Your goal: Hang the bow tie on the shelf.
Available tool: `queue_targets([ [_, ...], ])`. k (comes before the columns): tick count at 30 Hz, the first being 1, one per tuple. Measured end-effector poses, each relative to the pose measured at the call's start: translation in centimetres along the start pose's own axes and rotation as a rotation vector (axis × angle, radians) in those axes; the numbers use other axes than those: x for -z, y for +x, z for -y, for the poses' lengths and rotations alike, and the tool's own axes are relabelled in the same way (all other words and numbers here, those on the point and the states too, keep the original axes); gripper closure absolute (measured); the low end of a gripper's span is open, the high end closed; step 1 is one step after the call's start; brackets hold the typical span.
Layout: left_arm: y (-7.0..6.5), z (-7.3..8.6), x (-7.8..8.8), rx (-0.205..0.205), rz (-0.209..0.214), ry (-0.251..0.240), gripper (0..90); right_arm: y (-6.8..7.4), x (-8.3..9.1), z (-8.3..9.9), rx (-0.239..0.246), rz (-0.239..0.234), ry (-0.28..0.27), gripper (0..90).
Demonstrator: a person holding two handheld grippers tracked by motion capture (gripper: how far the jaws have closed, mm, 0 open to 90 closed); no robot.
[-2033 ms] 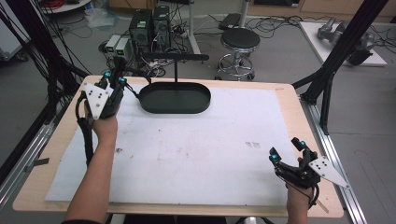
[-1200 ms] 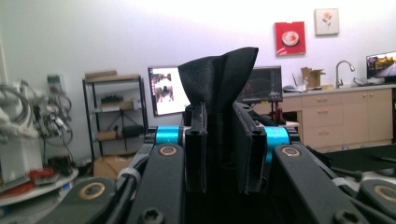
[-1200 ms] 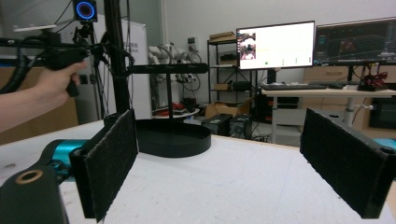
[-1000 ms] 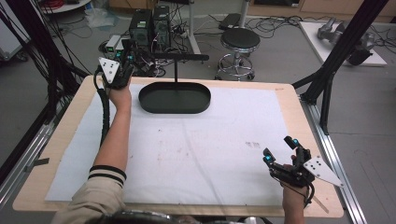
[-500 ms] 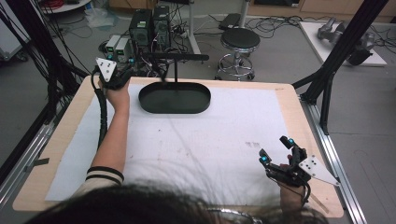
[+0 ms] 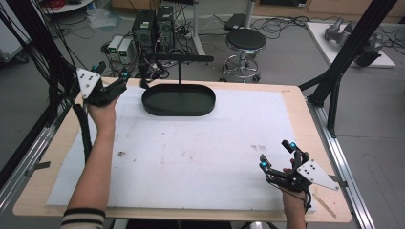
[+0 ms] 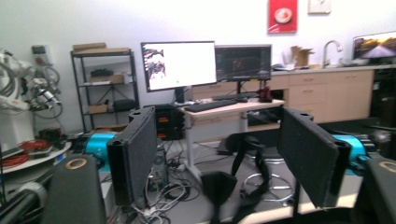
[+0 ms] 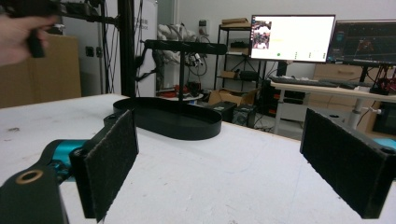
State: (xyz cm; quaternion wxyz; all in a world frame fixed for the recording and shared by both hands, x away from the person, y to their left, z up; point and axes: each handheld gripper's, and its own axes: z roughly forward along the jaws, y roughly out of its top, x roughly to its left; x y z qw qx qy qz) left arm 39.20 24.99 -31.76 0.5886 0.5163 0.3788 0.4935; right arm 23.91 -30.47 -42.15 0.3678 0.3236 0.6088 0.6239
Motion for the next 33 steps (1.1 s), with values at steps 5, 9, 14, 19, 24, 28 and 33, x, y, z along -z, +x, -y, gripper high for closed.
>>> queue_targets([
  [5,0.1,-0.9,5.1,0.000,0.047,-0.022,22.9,-0.1,0.3,0.0,-0.001,0.013,0.000,10.6],
  [9,0.4,-1.1,8.1,-0.002,0.062,-0.015,17.5,-0.3,0.6,0.0,0.003,0.029,0.010,10.6],
  [14,0.6,-0.3,13.0,0.040,0.118,0.023,14.9,-0.6,0.8,0.1,0.012,0.056,0.014,10.5],
  [19,0.8,1.5,15.7,0.048,0.125,0.021,14.4,-0.7,1.1,0.0,0.006,0.067,0.012,10.5],
  [24,0.4,3.9,17.4,0.023,0.124,0.002,14.4,-0.8,1.3,-0.1,0.000,0.076,0.015,10.6],
  [28,0.4,4.9,18.1,0.013,0.137,0.024,14.5,-1.1,1.6,-0.2,-0.029,0.107,0.014,10.6],
  [33,0.6,5.4,18.3,0.032,0.157,0.023,14.5,-1.3,1.7,-0.3,-0.039,0.119,0.011,10.6],
])
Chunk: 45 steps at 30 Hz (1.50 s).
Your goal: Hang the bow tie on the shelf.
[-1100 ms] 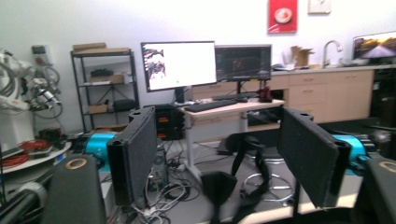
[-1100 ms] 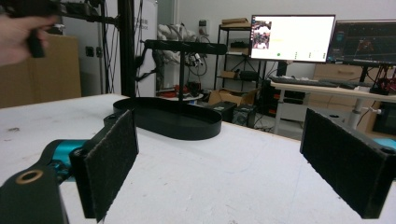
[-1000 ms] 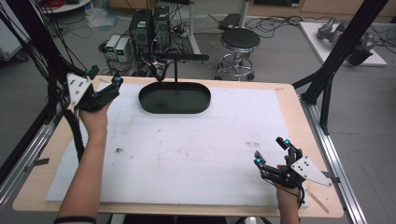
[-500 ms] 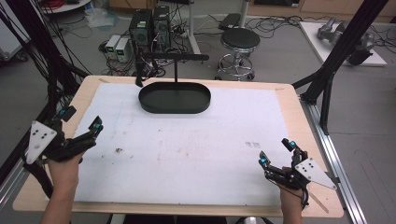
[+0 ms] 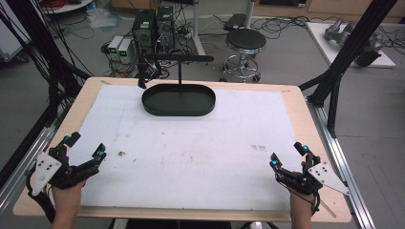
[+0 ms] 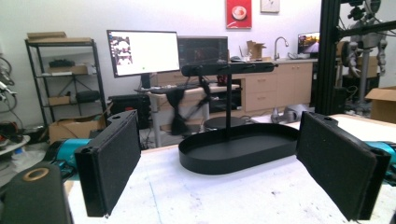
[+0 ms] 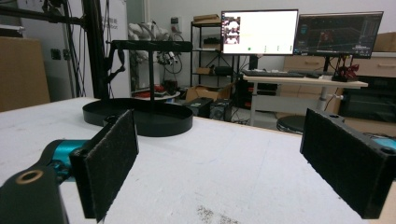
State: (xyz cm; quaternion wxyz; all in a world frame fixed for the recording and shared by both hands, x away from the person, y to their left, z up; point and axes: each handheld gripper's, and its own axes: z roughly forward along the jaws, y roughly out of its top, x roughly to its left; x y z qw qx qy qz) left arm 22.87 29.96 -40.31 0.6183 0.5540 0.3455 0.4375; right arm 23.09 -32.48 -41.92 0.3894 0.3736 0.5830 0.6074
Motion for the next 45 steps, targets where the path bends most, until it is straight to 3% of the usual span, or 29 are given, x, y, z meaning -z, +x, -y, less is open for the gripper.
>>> queue_targets([
  [6,0.17,0.18,-0.01,0.003,0.002,0.002,14.5,0.20,0.02,-0.26,0.001,-0.003,-0.006,10.6],
  [12,0.55,0.39,0.10,0.031,-0.009,-0.003,14.5,0.43,-0.10,-0.31,0.015,-0.007,0.005,10.6],
  [45,0.58,0.46,0.05,0.030,0.005,0.003,14.7,0.59,0.19,-0.69,0.024,-0.005,-0.001,10.6],
])
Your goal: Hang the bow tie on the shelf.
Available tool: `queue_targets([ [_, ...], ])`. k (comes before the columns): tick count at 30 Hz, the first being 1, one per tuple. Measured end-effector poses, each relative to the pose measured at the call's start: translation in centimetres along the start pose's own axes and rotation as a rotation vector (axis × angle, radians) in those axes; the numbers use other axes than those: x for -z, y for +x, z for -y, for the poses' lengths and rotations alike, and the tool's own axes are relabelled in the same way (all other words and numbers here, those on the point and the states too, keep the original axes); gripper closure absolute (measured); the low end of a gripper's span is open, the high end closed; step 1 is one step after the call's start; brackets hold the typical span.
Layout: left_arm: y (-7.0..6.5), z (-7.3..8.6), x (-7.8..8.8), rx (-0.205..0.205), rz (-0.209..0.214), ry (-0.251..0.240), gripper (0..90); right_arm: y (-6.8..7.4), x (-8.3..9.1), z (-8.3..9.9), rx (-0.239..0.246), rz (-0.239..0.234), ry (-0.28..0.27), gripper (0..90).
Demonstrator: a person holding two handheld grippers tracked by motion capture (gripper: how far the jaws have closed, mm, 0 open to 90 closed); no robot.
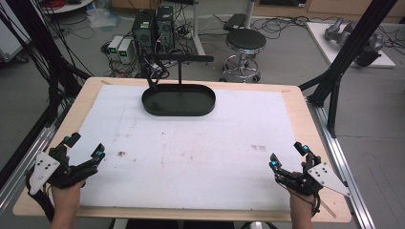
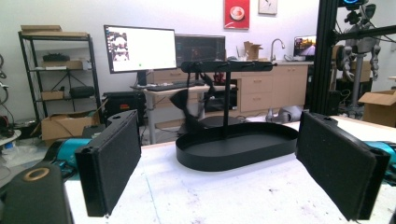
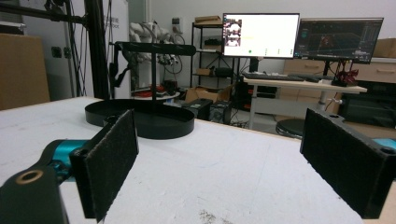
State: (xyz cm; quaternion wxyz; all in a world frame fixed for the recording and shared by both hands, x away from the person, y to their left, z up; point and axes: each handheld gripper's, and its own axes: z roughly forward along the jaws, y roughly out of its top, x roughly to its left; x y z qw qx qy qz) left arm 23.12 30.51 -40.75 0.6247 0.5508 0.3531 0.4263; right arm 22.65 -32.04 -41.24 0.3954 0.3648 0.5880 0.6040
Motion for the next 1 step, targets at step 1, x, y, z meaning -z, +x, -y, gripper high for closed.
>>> queue_targets([
  [1,0.01,0.00,0.00,0.001,0.000,0.000,14.7,0.00,0.00,0.00,0.000,0.000,0.000,10.6],
])
